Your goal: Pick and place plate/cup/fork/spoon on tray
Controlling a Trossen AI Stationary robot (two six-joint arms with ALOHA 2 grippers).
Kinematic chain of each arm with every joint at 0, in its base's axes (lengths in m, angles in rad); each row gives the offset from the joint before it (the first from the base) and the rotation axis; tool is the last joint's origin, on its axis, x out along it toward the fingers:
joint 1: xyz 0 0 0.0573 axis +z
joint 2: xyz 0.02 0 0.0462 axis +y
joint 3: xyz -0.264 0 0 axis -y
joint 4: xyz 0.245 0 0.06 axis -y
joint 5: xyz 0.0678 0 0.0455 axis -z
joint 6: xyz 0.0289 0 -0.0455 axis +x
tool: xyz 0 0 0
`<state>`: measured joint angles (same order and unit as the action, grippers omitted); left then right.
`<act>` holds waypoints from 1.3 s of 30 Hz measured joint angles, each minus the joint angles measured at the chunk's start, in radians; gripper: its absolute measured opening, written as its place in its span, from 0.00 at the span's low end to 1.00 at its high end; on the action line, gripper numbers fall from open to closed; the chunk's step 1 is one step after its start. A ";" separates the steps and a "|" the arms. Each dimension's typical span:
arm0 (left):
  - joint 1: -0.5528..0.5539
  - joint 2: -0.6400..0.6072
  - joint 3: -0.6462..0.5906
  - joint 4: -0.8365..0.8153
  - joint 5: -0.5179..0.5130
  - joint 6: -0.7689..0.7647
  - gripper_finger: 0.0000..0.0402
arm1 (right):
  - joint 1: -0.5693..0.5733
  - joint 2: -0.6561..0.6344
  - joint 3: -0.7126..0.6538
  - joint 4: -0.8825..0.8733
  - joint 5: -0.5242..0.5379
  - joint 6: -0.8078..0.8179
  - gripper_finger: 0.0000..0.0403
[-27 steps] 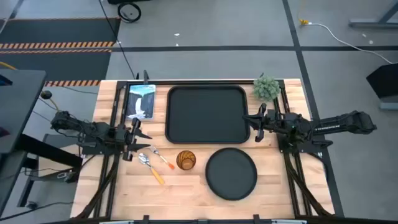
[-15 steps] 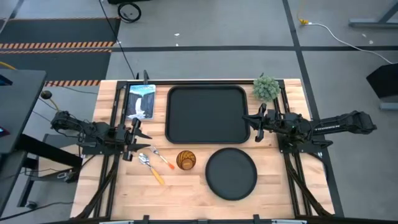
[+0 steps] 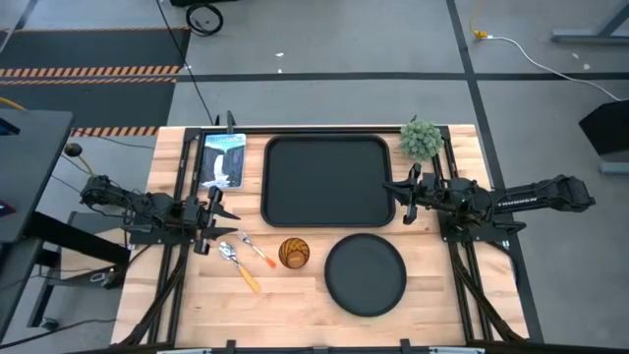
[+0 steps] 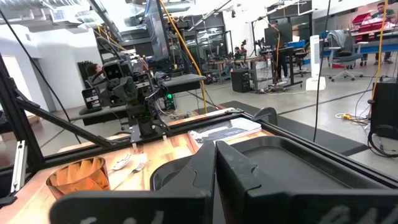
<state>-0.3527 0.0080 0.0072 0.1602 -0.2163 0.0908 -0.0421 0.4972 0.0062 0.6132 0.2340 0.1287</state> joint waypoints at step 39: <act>0.024 0.005 0.000 0.180 0.012 -0.178 0.35 | 0.000 0.000 0.000 0.022 0.000 0.000 0.05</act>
<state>-0.3290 0.0132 0.0071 0.3401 -0.2039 -0.0867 -0.0418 0.4971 0.0061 0.6356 0.2337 0.1287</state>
